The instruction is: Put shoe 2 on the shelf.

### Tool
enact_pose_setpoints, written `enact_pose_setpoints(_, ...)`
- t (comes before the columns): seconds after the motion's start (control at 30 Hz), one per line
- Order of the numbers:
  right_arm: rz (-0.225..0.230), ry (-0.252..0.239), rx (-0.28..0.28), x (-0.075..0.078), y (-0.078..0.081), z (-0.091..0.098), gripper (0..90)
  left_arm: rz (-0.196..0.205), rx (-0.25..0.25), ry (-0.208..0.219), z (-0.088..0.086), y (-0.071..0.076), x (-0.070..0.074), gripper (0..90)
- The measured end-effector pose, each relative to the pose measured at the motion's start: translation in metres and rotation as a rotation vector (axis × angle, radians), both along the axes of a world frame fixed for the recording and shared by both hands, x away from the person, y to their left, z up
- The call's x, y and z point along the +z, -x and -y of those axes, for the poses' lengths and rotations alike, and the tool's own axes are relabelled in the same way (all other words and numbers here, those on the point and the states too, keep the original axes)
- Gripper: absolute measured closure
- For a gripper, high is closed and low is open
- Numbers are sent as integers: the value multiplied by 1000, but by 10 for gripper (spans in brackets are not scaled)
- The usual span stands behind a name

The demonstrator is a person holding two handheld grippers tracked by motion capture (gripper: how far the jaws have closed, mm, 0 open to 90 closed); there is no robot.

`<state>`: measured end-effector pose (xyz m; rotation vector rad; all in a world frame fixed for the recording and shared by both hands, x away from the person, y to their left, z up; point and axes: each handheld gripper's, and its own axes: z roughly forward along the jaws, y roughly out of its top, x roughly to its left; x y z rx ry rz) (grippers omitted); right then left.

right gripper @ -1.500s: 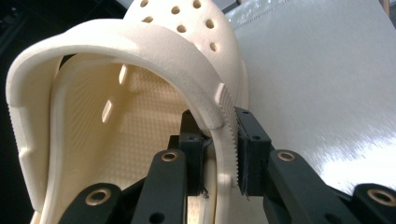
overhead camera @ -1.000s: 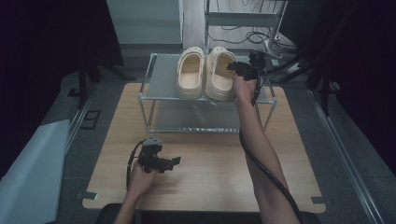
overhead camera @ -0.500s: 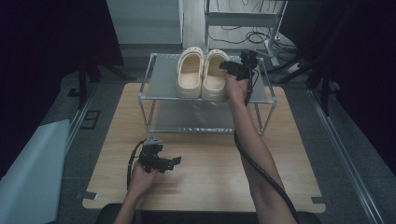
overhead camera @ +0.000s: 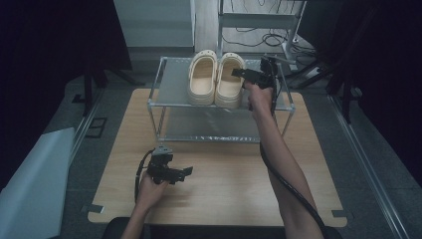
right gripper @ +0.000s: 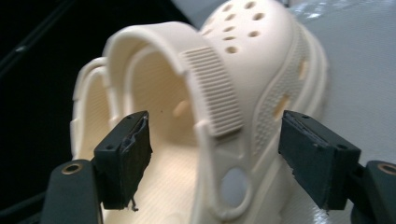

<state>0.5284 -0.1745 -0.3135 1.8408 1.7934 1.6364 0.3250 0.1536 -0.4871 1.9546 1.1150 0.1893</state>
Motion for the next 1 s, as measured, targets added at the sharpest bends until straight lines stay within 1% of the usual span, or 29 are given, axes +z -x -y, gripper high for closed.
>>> enact_pose_setpoints(0.03, 0, 0, 0, 0, 0, 0, 245, 0, 0, 0, 0, 0, 0, 0)
enact_pose_setpoints(0.07, 15, 0, 31, 2, 3, 2, 227, -1, -2, -1, 0, 0, 0, 0)
enact_pose_setpoints(0.13, 29, 5, 47, 4, 6, 4, 226, -3, -3, -1, 1, 0, 0, 0)
enact_pose_setpoints(0.17, 39, 7, 68, 4, 8, 5, 221, -4, -3, 1, 1, 0, 0, 0)
enact_pose_setpoints(0.2, 39, 8, 76, 4, 10, 5, 215, -4, -3, 2, 1, 0, 0, 0)
enact_pose_setpoints(0.3, 48, 37, 105, 3, 17, 8, 214, 0, -2, -3, 1, 0, 0, 0)
enact_pose_setpoints(0.33, 50, 38, 115, 2, 19, 9, 214, -1, -3, -1, 1, 1, -1, 0)
enact_pose_setpoints(0.5, 42, 5, 146, -4, 29, 19, 214, -3, -3, 0, 1, 1, -1, 0)
enact_pose_setpoints(0.67, 48, -21, 173, -4, 40, 29, 214, -7, -4, 3, 1, 0, -2, 0)
enact_pose_setpoints(0.77, 52, -29, 204, -3, 47, 35, 214, -12, -6, 22, 1, 0, -2, 0)
enact_pose_setpoints(0.8, 54, -28, 209, -3, 48, 36, 214, -12, -9, 23, 1, 1, -2, 0)
enact_pose_setpoints(0.87, 57, -46, 224, -3, 52, 38, 212, -13, -10, 24, 2, 1, -1, 0)
enact_pose_setpoints(1.0, 51, -63, 262, -5, 58, 42, 202, -12, -8, 19, 2, 1, -2, 0)
